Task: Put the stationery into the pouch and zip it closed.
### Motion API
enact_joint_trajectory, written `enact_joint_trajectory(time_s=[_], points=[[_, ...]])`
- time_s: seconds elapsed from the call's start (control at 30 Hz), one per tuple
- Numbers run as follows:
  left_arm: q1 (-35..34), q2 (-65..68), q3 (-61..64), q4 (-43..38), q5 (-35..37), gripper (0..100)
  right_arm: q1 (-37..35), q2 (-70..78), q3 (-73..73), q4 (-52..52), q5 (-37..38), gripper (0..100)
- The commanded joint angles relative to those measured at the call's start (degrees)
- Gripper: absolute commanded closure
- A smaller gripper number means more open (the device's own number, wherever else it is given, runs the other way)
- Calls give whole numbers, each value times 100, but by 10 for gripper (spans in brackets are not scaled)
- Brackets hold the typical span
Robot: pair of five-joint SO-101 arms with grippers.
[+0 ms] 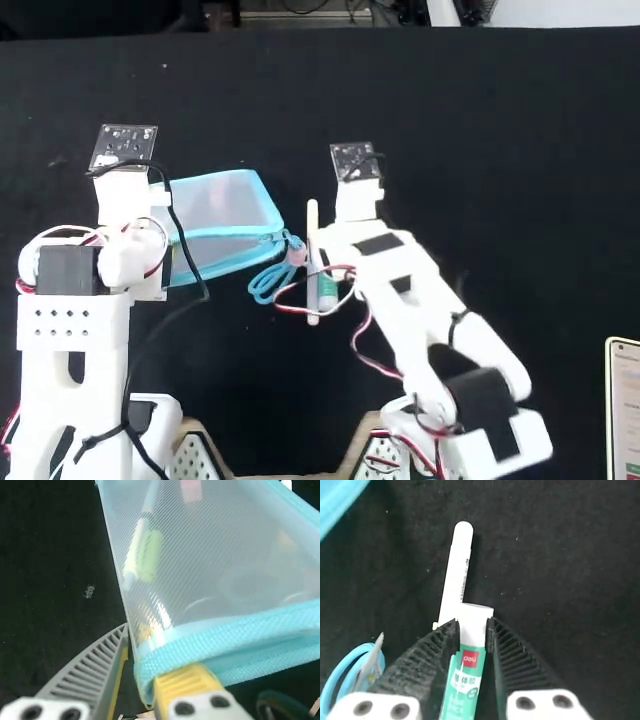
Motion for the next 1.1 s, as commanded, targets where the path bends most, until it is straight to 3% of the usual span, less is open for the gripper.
enact_joint_trajectory(time_s=[0.0, 0.37, 0.63, 0.8, 1.07], points=[[40, -9, 4, 18, 44, 968, -79, 242, -470, -79, -62, 845], [40, -9, 4, 18, 44, 968, -44, 602, -646, 18, -18, 857], [40, -9, 4, 18, 44, 968, 765, 1042, -1552, 1345, 0, 870], [40, -9, 4, 18, 44, 968, 1415, 1473, -2422, 2391, 527, 990], [40, -9, 4, 18, 44, 968, 1415, 2281, -3284, 3376, 545, 829]])
